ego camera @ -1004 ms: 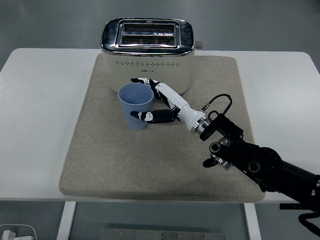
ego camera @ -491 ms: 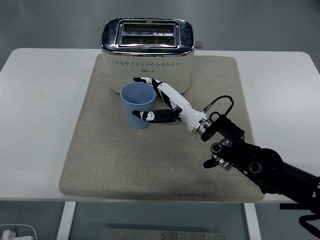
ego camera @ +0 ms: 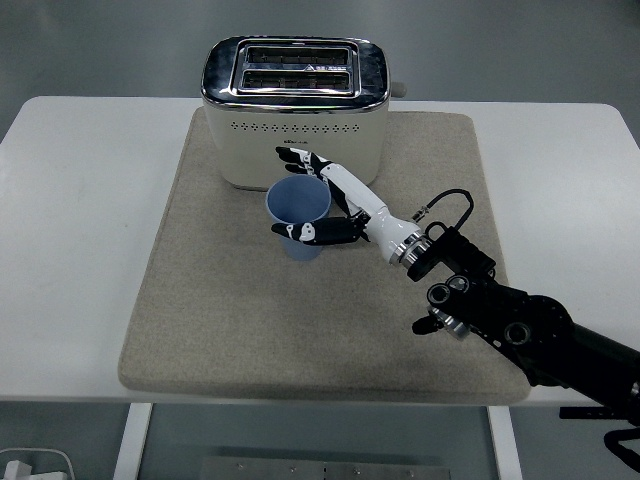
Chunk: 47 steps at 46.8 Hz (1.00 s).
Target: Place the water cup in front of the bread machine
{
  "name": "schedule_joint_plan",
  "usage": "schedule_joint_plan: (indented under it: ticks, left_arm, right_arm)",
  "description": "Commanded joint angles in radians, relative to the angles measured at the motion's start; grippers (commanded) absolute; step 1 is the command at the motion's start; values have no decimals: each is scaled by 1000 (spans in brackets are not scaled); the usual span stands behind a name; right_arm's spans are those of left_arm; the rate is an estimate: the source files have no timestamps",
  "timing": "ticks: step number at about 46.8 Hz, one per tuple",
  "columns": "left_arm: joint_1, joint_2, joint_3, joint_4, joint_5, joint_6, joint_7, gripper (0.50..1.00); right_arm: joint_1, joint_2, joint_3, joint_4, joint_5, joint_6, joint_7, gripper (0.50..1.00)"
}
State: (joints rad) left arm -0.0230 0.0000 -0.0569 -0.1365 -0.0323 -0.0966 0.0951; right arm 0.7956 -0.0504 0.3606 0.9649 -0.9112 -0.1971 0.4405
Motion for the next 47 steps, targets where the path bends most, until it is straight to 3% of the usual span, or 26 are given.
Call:
schedule_joint_plan:
  ticks: [1,47]
  left_arm:
    - [0,0,-1,0,0,0,0,1000]
    - [0,0,0,0,0,0,0,1000]
  right_arm:
    - [2,0,1,0,0,1,0,921]
    - [2,-120,3,106,3,1,-9,924]
